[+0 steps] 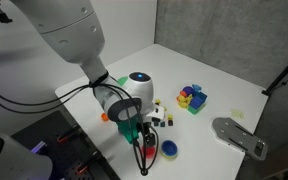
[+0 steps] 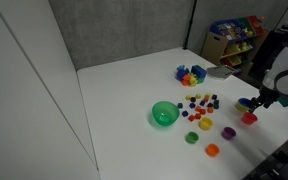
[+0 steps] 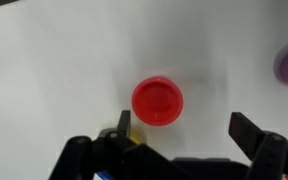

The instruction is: Pick up the red bowl and stack it in the blue stacked bowl

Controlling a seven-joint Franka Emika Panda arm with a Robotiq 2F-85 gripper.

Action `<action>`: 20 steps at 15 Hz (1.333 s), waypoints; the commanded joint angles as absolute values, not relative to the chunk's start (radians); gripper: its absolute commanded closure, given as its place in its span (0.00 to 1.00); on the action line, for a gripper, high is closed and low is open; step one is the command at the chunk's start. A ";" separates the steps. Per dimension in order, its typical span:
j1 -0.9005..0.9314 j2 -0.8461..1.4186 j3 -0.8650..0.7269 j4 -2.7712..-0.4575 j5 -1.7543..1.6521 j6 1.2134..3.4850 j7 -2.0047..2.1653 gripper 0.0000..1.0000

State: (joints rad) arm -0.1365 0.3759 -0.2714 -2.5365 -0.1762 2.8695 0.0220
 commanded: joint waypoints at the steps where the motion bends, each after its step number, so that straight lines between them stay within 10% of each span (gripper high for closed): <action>1: -0.161 0.426 -0.233 -2.523 -0.128 2.908 0.002 0.00; 17: -0.209 0.676 -0.147 -2.334 -0.006 2.959 0.002 0.00; 18: -0.208 0.684 -0.150 -2.330 -0.007 2.962 0.001 0.25; 20: -0.209 0.687 -0.150 -2.327 -0.008 2.958 0.000 0.34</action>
State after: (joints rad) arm -0.1986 0.6714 -0.1523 -2.3477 -0.0191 2.9554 0.0188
